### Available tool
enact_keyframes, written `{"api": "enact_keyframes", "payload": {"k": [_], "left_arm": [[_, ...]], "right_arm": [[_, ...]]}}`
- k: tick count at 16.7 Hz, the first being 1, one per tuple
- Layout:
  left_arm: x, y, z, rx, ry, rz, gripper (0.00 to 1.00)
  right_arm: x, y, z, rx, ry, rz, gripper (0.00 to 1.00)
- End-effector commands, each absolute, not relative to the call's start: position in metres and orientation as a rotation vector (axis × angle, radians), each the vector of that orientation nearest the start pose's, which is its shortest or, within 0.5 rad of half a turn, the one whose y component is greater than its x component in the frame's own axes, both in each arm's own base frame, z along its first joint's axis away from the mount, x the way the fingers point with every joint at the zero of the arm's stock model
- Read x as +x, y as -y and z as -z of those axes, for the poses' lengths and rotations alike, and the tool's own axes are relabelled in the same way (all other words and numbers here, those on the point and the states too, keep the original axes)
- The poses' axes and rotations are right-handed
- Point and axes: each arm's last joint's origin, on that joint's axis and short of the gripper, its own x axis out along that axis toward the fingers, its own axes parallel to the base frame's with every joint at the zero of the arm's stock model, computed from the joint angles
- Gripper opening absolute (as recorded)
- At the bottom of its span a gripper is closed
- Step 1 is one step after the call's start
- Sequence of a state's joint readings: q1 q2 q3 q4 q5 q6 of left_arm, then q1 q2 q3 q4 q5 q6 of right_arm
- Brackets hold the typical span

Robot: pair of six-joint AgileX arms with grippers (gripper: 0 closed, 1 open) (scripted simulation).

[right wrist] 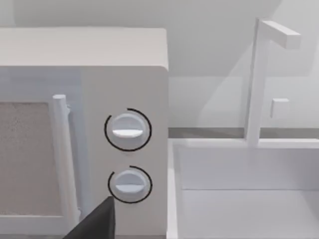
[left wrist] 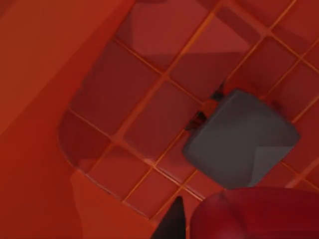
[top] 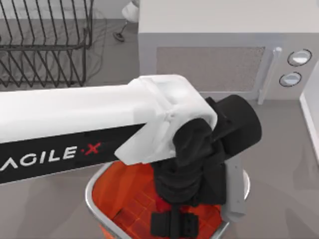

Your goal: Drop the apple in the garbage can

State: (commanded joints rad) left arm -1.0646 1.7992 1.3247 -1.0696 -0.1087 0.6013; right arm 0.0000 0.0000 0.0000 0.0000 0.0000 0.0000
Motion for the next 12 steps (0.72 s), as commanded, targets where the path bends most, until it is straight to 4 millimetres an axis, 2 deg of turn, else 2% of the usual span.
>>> {"api": "enact_keyframes", "payload": {"k": [6, 12], "left_arm": [[0.1671, 0.2888, -0.1996, 1.349, -1.111, 1.178, 0.98], [0.1671, 0.2888, -0.1996, 1.349, -1.111, 1.178, 1.0]], "right_arm": [[0.1057, 0.0012, -0.16, 0.0, 0.0, 0.0, 1.0], [0.1057, 0.0012, -0.16, 0.0, 0.0, 0.0, 1.0]]}}
